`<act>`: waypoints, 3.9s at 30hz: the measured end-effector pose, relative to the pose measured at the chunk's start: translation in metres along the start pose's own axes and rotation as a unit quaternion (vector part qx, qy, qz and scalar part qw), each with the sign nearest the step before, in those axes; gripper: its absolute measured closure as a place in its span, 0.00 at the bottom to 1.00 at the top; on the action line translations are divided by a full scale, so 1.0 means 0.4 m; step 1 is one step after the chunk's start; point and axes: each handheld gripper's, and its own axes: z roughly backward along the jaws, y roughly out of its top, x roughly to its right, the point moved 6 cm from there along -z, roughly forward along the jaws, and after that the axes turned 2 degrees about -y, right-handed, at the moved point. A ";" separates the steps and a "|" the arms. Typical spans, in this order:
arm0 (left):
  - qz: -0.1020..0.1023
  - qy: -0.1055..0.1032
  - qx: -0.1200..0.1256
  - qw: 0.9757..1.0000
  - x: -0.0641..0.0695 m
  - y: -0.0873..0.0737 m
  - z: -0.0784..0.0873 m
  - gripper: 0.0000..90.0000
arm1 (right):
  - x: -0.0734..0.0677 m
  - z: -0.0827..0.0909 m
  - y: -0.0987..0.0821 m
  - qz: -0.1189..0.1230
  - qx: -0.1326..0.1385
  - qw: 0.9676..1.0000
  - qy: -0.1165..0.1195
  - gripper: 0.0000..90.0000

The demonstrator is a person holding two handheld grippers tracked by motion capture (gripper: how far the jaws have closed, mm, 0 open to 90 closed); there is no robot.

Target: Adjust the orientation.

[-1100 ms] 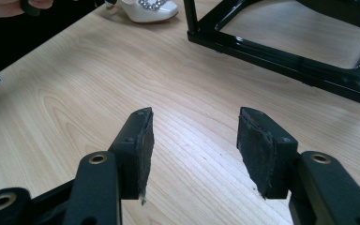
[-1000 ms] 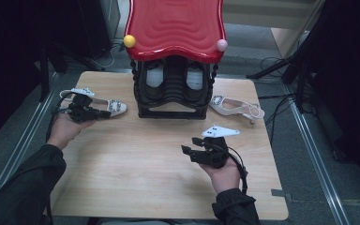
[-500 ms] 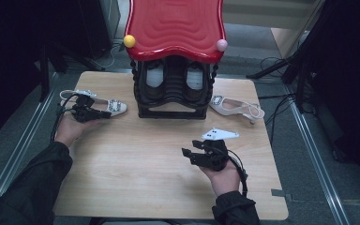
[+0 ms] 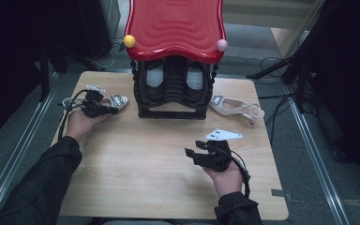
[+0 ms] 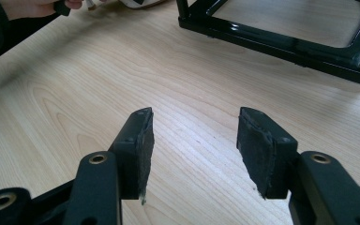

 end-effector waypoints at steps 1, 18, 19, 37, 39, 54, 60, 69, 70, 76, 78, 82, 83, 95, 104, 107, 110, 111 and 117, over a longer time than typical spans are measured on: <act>-0.004 0.001 0.000 1.000 0.001 0.001 0.007 1.00 | 0.000 0.001 0.001 -0.001 0.001 1.000 0.000 0.53; -0.008 0.023 0.027 0.999 -0.020 0.038 0.206 0.98 | -0.014 -0.011 0.011 0.011 -0.004 1.000 0.010 0.53; -0.004 0.023 0.025 0.999 -0.025 0.036 0.214 0.98 | -0.015 -0.012 0.012 0.012 -0.004 1.000 0.009 0.53; 0.000 -0.002 -0.013 1.000 -0.069 -0.038 0.184 0.63 | -0.017 -0.025 0.003 0.014 -0.014 1.000 0.007 0.53; -0.004 0.004 -0.022 1.000 -0.069 -0.042 0.176 0.64 | -0.016 -0.025 0.003 0.013 -0.014 1.000 0.007 0.53; -0.003 0.039 -0.032 0.999 -0.050 -0.035 0.149 0.97 | -0.003 -0.024 0.002 0.004 -0.014 1.000 0.004 0.53; 0.013 0.023 -0.022 0.999 -0.022 -0.020 0.165 0.98 | 0.000 -0.025 0.001 0.001 -0.015 1.000 0.004 0.53; 0.022 0.006 -0.003 1.000 0.024 -0.016 0.208 0.98 | -0.006 -0.032 0.006 0.001 -0.015 1.000 0.011 0.53; 0.024 0.003 -0.003 1.000 0.039 -0.019 0.214 0.98 | -0.007 -0.033 0.008 0.002 -0.015 1.000 0.012 0.53; 0.017 -0.012 -0.006 1.000 0.093 -0.026 0.230 0.98 | -0.013 -0.041 0.015 0.005 -0.016 1.000 0.018 0.54; 0.014 -0.017 -0.005 1.000 0.114 -0.026 0.233 0.98 | -0.015 -0.045 0.018 0.007 -0.015 1.000 0.019 0.53; 0.004 -0.022 -0.006 1.000 0.148 -0.029 0.240 0.98 | -0.018 -0.049 0.021 0.010 -0.016 1.000 0.023 0.53; 0.004 -0.024 -0.007 1.000 0.158 -0.029 0.241 0.98 | -0.020 -0.051 0.022 0.009 -0.016 1.000 0.025 0.53; -0.001 -0.051 0.000 0.999 0.261 -0.067 0.250 0.98 | -0.026 -0.065 0.036 0.012 -0.016 0.999 0.036 0.53; -0.030 -0.066 -0.010 0.997 0.349 -0.052 0.201 0.98 | -0.026 -0.069 0.040 0.012 -0.015 0.999 0.038 0.53; -0.032 -0.070 -0.009 0.997 0.360 -0.044 0.185 0.98 | -0.022 -0.067 0.039 0.010 -0.015 0.999 0.036 0.53; -0.038 -0.066 -0.014 0.997 0.376 -0.034 0.158 0.98 | -0.019 -0.066 0.037 0.009 -0.016 0.999 0.035 0.53; -0.040 -0.064 -0.015 0.997 0.381 -0.031 0.149 0.98 | -0.016 -0.064 0.035 0.008 -0.015 0.999 0.034 0.53; -0.048 -0.058 -0.022 0.997 0.412 -0.028 0.091 0.98 | -0.009 -0.058 0.027 0.005 -0.017 0.999 0.029 0.53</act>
